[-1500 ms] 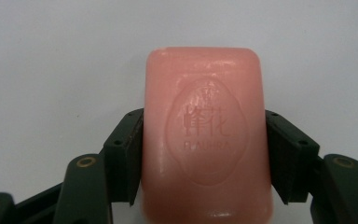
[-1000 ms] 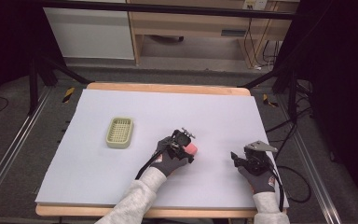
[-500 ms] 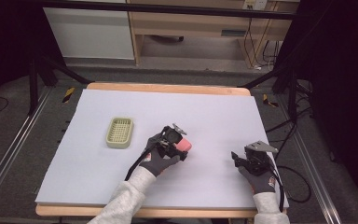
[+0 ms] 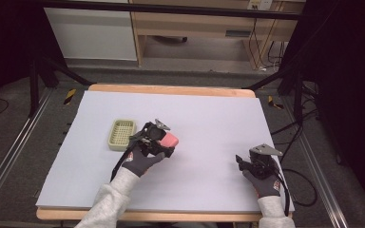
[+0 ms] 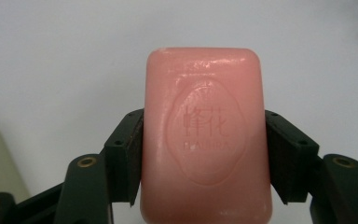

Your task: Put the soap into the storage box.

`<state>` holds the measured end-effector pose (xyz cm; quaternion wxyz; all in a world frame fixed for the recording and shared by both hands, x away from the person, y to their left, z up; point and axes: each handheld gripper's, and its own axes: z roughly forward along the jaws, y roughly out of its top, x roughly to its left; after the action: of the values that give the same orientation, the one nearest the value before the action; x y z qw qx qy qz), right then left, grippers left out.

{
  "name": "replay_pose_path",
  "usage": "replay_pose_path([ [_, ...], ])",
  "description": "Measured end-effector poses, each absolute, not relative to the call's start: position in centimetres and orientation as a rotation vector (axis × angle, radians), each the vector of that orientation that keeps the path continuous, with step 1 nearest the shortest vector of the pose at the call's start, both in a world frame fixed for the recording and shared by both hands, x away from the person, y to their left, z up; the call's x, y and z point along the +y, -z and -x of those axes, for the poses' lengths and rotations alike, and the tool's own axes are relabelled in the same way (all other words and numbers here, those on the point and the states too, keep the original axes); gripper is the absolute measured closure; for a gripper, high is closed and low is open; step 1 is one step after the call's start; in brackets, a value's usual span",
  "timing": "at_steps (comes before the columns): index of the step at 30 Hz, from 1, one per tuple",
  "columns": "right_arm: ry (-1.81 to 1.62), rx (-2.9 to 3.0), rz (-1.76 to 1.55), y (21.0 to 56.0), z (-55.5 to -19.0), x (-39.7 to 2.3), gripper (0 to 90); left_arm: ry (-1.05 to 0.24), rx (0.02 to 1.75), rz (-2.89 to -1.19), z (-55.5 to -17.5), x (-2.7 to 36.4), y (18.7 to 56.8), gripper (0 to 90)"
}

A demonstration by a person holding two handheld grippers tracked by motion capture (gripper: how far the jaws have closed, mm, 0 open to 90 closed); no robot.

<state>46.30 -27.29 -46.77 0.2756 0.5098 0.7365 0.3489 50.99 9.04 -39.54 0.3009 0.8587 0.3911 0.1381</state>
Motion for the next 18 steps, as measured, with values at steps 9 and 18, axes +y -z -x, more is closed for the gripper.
replay_pose_path([
  [9,-0.917,1.983,-1.363,46.9,-46.3,-27.2,39.3,-0.408,1.103,-2.229,-51.0,12.3,38.7,37.0],
  [18,-0.920,1.982,-1.374,46.9,-46.3,-27.2,39.3,-0.426,1.164,-2.206,-51.9,14.4,38.8,37.0],
])
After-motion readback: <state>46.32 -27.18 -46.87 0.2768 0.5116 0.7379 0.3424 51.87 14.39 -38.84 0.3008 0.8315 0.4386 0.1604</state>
